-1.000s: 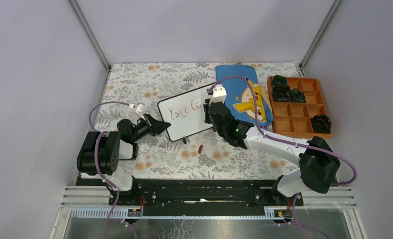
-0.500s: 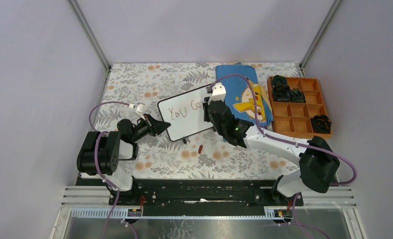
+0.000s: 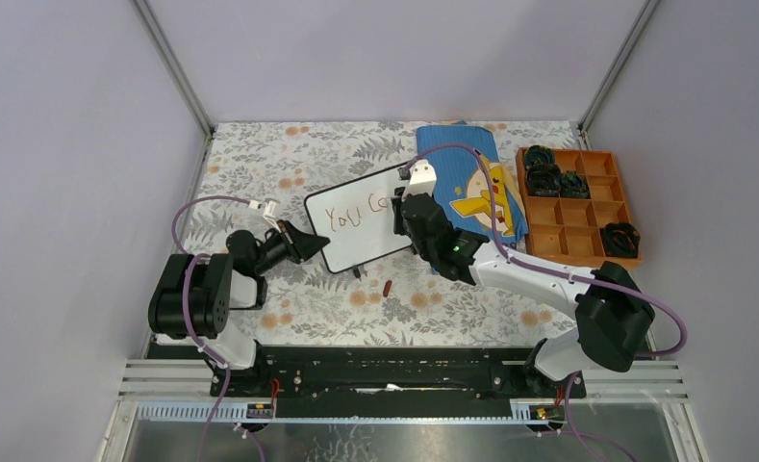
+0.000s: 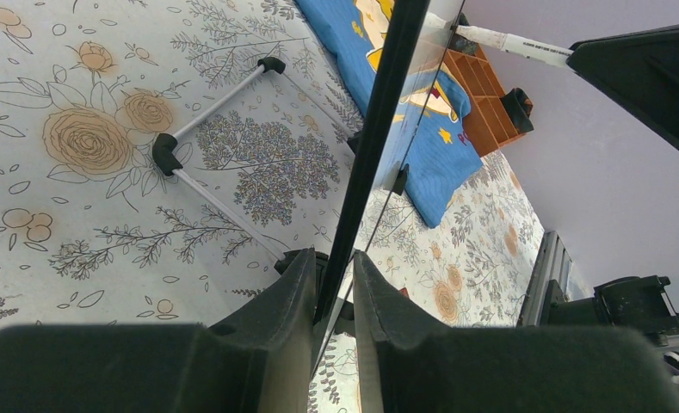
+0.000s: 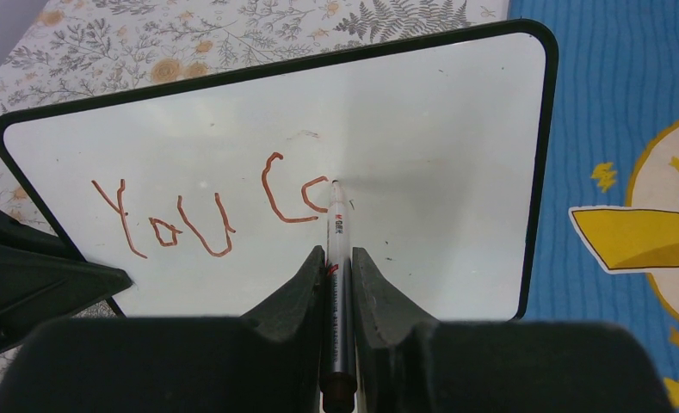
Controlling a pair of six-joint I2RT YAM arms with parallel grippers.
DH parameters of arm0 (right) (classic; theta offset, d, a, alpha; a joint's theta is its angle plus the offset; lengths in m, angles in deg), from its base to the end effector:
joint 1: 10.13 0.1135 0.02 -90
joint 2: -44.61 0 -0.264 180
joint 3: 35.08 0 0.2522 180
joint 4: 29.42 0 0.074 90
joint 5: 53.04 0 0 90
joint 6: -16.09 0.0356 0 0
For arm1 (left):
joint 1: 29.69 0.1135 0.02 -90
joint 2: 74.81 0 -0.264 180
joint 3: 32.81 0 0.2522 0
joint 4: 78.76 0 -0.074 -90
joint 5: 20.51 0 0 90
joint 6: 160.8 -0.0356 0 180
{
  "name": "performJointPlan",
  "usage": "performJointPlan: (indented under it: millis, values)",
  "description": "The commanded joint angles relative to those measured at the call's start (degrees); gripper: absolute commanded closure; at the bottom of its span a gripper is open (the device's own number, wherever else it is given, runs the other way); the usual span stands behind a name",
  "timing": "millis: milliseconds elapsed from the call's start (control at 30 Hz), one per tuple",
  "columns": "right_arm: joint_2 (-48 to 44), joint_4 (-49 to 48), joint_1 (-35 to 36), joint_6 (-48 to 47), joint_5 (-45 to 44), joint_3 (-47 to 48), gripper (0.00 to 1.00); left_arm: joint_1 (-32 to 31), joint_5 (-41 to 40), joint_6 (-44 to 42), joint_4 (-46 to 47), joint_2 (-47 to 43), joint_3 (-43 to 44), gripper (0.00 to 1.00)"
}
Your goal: Write a sentence on the whiteboard
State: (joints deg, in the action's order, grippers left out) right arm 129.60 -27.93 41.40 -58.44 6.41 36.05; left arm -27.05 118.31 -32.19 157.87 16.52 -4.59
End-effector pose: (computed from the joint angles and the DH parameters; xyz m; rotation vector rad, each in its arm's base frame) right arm 0.2274 0.2571 0.2884 -0.1980 1.8031 0.3429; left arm 0.2380 -0.0158 0.1415 0.0447 1.7862 -1.1713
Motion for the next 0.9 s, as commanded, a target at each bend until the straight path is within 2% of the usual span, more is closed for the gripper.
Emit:
performJointPlan:
  millis: [0, 567, 867]
  values:
    - [-0.4, -1.4, -0.7, 0.8, 0.0, 0.0, 1.00, -0.3, -2.0, -2.4, -2.7, 1.1, 0.7, 0.73]
    - [-3.7, -0.7, -0.7, 1.5, -0.6, -2.7, 1.00, -0.3, -2.2, -2.4, -2.9, 1.0, 0.7, 0.74]
    - [-4.9, -1.8, -0.9, 0.5, -1.2, 0.2, 1.00, -0.5, -2.2, -2.5, -3.0, 1.0, 0.7, 0.74]
